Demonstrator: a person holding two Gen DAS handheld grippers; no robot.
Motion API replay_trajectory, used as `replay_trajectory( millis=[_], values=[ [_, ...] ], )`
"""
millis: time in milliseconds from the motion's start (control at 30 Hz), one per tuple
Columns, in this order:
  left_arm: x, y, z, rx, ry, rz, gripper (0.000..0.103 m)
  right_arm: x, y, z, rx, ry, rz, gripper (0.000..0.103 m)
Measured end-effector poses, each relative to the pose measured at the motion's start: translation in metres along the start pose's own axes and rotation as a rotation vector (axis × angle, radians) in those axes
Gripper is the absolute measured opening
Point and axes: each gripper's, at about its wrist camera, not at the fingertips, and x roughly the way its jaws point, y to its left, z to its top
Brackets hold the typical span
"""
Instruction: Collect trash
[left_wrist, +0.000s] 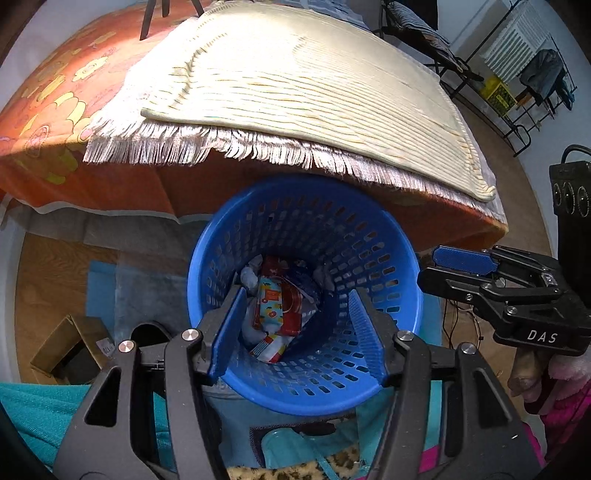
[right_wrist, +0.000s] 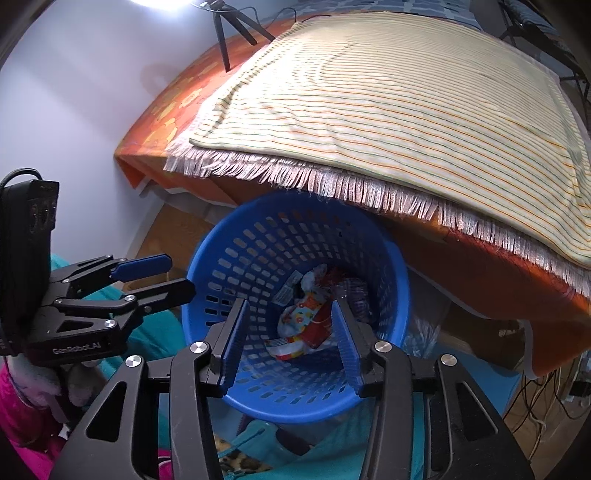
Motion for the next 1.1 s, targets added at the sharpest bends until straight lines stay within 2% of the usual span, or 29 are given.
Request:
replay_trajectory(
  millis=[267, 367, 467, 900, 1100],
  values=[
    [-0.004, -0.001, 0.002, -0.007, -0.007, -0.004, 0.059, -0.003, 0.000, 0.001, 0.003, -0.010, -0.016, 0.045],
    [-0.007, -0.002, 0.003, -0.006, -0.018, -0.004, 0.060, -0.006, 0.001, 0.002, 0.005, -0.023, -0.030, 0.052],
    [-0.012, -0.004, 0.005, -0.005, -0.033, -0.006, 0.068, -0.013, 0.001, 0.004, 0.001, -0.046, -0.045, 0.058],
    [-0.041, -0.021, 0.018, 0.039, -0.119, 0.008, 0.068, -0.041, 0.001, 0.008, 0.007, -0.134, -0.101, 0.058],
    [-0.059, -0.036, 0.028, 0.079, -0.186, 0.019, 0.068, -0.052, -0.001, 0.010, 0.022, -0.161, -0.100, 0.058]
  ],
)
